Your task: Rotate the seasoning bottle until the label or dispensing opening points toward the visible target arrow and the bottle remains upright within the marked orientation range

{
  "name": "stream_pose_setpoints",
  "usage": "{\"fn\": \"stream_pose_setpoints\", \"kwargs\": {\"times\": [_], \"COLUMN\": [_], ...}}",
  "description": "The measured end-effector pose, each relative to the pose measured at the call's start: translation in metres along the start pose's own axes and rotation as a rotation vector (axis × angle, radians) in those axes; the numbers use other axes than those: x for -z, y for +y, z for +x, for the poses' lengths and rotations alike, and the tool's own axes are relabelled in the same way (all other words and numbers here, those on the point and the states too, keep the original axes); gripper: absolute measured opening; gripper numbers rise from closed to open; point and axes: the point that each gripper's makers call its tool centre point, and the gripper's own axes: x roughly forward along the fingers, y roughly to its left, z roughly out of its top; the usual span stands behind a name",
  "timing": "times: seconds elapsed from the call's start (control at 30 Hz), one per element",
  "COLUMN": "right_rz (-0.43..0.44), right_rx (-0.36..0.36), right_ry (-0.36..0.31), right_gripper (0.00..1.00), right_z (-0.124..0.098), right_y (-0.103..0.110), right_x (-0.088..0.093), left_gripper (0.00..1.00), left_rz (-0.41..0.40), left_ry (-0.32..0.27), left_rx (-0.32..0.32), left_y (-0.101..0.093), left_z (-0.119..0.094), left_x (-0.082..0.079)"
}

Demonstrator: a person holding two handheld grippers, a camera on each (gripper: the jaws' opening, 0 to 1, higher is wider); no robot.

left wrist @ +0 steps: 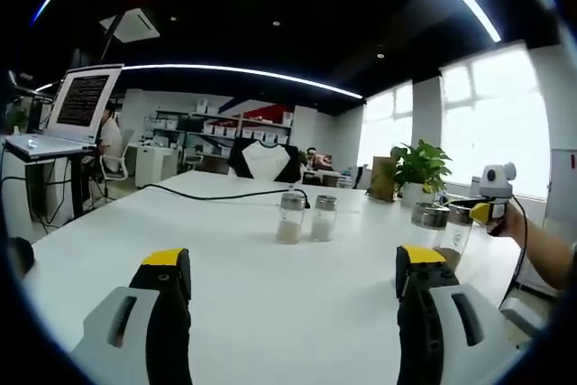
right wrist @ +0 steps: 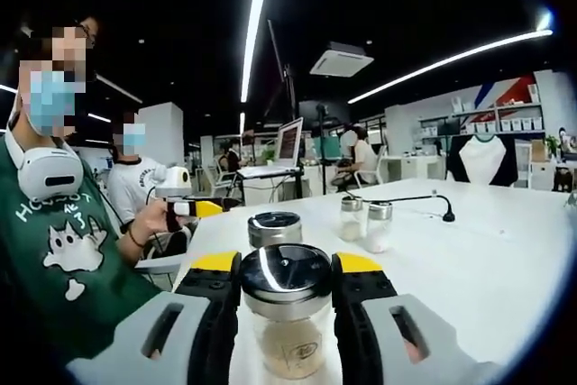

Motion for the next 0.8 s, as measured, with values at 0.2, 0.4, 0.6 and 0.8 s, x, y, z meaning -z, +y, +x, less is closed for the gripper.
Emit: {"fn": "stream_pose_setpoints", "kwargs": {"times": [0.2,0.4,0.6,0.8], "right_rz": [0.001,0.0,0.003,-0.001], "right_rx": [0.02,0.049,0.083,0.123], "right_ry": [-0.004,-0.006,-0.02,-0.027], "right_gripper": [0.38,0.38,0.38,0.38], "right_z": [-0.0012,-0.0011,-0.0013,-0.0025], "right_y": [-0.0034,-0.0048,-0.0059,-0.01], "right_x": [-0.0003,-0.0005,-0.0007,-0.0013], "left_gripper": [0.99,1.0,1.0,1.0], "left_rz": [0.003,0.003,0.008,0.01], "left_ry": [0.0,0.003,0.008,0.011], "left_rx": [0.003,0.001,0.009,0.015], "left_y": [-0.0009,-0.0002,-0.002,-0.003], "left_z": [0.0001,0.0005,0.0018,0.0032], "left_x": [-0.0003,0.0005,0.0018,0.003]}}
